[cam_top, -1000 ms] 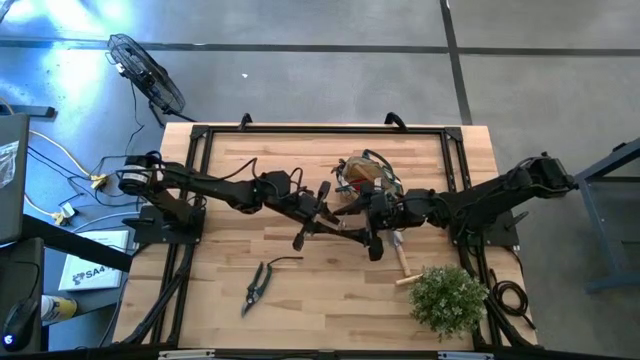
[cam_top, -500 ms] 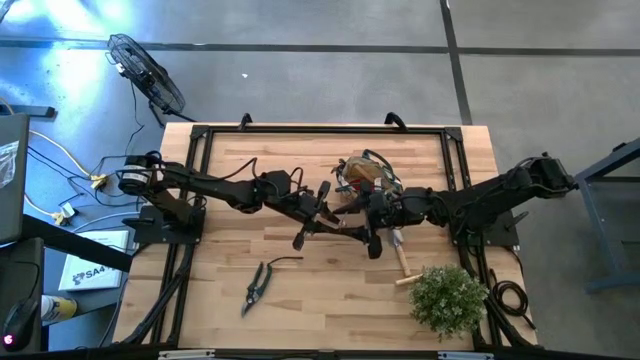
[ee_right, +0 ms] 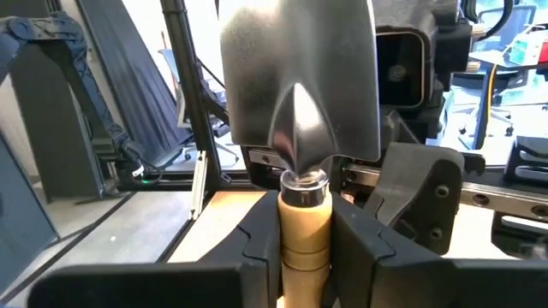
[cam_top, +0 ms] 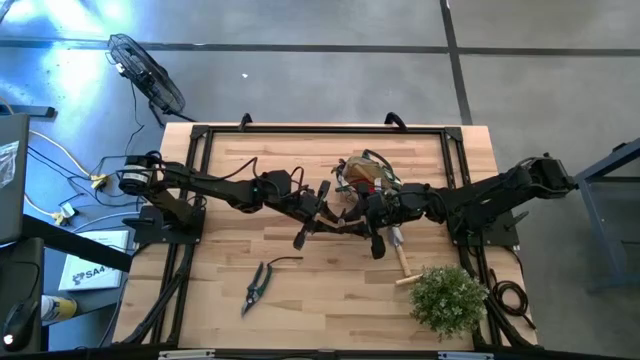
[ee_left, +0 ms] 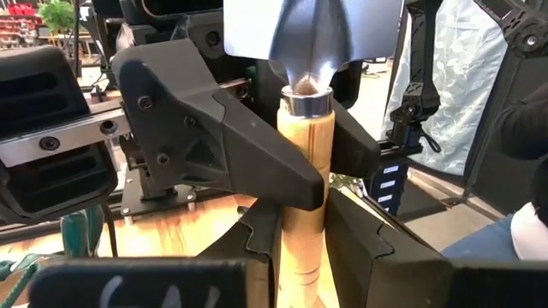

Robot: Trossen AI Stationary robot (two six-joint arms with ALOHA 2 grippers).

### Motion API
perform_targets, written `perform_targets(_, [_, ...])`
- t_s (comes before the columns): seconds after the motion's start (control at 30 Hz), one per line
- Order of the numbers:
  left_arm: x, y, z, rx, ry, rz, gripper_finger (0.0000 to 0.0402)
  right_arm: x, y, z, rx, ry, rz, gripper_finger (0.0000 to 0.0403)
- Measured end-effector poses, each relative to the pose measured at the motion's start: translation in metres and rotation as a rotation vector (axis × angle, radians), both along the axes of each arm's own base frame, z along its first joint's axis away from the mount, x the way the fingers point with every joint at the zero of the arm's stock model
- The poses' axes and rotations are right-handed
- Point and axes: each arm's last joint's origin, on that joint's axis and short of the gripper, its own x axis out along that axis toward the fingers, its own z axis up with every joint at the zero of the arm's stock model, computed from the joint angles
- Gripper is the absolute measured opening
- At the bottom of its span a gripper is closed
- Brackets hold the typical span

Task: Pick & Place Garden tools in Gardening bag
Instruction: Put the bottom left brown trowel into the light brown gardening bag

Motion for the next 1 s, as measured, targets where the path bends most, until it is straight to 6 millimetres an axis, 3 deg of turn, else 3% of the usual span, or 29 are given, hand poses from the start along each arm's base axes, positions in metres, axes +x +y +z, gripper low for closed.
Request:
perform_targets(0.3, [0.000, 0.001, -0.003, 0.013, 0.034, 0.072, 0.0057, 0.000, 0.000, -0.002, -0.014, 0.013, -0.001, 0.0058])
perform_targets(0.63, [0.001, 0.009, -0.015, 0.040, 0.158, 0.317, 0.0229, -0.008, 0.002, -0.001, -0.140, 0.052, -0.191, 0.0058])
perform_targets(0.83, [0.000, 0.016, -0.021, 0.077, 0.223, 0.568, 0.0255, -0.015, 0.011, 0.002, -0.228, 0.059, -0.373, 0.0058])
perform_targets(1.0, [-0.004, 0.022, -0.028, 0.104, 0.287, 0.786, 0.0256, -0.021, 0.016, -0.009, -0.246, 0.178, -0.575, 0.0058])
